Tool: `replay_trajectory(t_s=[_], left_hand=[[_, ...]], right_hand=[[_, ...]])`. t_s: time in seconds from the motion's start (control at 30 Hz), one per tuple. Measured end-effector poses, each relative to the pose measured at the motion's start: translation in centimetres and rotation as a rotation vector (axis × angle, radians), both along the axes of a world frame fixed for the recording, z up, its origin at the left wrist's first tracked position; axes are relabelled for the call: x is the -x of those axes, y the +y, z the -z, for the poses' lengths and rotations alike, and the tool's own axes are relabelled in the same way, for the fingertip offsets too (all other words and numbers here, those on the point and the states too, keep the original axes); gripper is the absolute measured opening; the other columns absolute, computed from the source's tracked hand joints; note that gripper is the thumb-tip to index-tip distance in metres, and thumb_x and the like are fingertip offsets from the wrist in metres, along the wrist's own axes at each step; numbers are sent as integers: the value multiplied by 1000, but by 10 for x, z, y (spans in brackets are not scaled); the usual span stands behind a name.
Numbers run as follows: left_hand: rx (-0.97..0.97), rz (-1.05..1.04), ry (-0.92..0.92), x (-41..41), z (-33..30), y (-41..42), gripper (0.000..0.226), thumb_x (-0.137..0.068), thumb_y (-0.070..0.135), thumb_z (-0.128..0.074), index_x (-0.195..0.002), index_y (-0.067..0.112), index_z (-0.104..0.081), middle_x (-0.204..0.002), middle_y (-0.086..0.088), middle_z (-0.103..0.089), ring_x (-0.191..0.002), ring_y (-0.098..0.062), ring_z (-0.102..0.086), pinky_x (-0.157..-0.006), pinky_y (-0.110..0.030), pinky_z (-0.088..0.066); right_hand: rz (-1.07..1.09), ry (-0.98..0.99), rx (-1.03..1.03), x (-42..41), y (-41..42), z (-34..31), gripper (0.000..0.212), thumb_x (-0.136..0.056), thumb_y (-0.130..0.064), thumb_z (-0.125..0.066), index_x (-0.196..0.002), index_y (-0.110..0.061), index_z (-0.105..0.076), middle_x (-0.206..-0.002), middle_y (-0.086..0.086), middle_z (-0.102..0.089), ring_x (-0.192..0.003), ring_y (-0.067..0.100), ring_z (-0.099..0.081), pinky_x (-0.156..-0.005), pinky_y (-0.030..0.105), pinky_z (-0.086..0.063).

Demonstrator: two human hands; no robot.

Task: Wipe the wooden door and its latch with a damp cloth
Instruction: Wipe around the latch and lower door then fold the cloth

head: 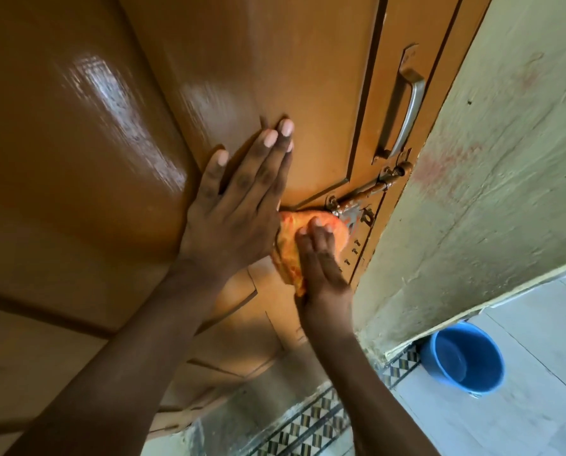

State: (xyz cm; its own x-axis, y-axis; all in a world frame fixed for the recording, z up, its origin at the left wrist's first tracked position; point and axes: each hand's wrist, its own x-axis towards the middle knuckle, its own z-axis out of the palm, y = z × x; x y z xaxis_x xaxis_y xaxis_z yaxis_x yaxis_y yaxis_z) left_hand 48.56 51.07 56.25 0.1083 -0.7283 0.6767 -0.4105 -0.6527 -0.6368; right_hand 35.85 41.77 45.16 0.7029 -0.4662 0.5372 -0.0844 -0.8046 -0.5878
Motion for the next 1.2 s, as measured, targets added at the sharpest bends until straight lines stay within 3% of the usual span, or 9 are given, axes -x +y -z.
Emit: replay_trajectory(t_s=[0.27,0.37,0.5,0.63,0.7,0.83,1.03,1.1,1.2], left_hand=[[15,7,4,0,2,-2,71,-104,34,-44,-167,7,-25,-172,-4,-29,-157,-17,-27,-126,-47,2],[22,15,15,1,2,-2,71,-104,35,-43,-167,7,-26,-172,-5,-30,-157,-18,-28,-126,-47,1],[18,8,-7,2,2,-1,71,-104,34,-44,-167,7,-26,-172,-5,-31,-157,-18,-29,-123,-47,-2],[19,9,-10,3,2,-2,70,-104,34,-44,-167,7,-26,-172,-5,-30,-157,-19,-27,-123,-48,-2],[26,9,-10,1,3,-2,70,-105,34,-44,-167,7,-26,-172,-5,-30,-157,-19,-26,-123,-48,-3],[37,19,2,0,4,-1,66,-107,32,-43,-166,6,-29,-171,-6,-32,-158,-20,-20,-126,-48,-1],[30,15,8,5,3,-1,67,-105,31,-47,-166,8,-31,-172,-5,-28,-158,-21,-21,-124,-49,-4],[49,10,5,5,3,1,67,-105,32,-47,-166,9,-31,-173,-5,-26,-161,-19,-15,-125,-49,-4],[61,4,4,2,5,1,68,-105,34,-46,-166,8,-30,-172,-5,-27,-163,-18,-3,-128,-48,1]], right_hand=[[0,7,-73,5,12,-2,69,-86,-7,-56,-154,-8,-41,-154,26,-49,-134,43,-57,-93,44,-60],[175,-152,-435,16,3,-21,58,-76,3,-53,-130,-12,-69,-102,9,-80,-84,21,-79,-66,27,-65],[435,-409,-785,16,-2,-48,32,-70,1,-45,-87,-7,-71,-56,-13,-63,-48,2,-53,-43,30,-45],[316,-261,-526,-11,-1,-43,68,-75,11,-55,-141,-3,-61,-119,14,-77,-98,33,-78,-76,44,-66],[177,-33,-265,-18,4,-31,74,-77,11,-59,-149,1,-50,-155,26,-48,-139,51,-49,-101,46,-54],[29,135,77,-4,-21,-18,63,-88,-10,-53,-149,2,-50,-159,25,-42,-145,55,-36,-86,61,-61],[-289,208,313,33,-57,-22,64,-85,-21,-45,-146,-9,-57,-153,15,-54,-137,44,-55,-71,50,-67],[-227,170,5,42,-50,-30,58,-84,-11,-48,-139,-12,-64,-131,13,-72,-107,26,-76,-75,35,-67],[108,73,-749,49,-31,-38,42,-88,12,-49,-104,-14,-78,-76,-5,-75,-60,3,-65,-58,26,-58]])
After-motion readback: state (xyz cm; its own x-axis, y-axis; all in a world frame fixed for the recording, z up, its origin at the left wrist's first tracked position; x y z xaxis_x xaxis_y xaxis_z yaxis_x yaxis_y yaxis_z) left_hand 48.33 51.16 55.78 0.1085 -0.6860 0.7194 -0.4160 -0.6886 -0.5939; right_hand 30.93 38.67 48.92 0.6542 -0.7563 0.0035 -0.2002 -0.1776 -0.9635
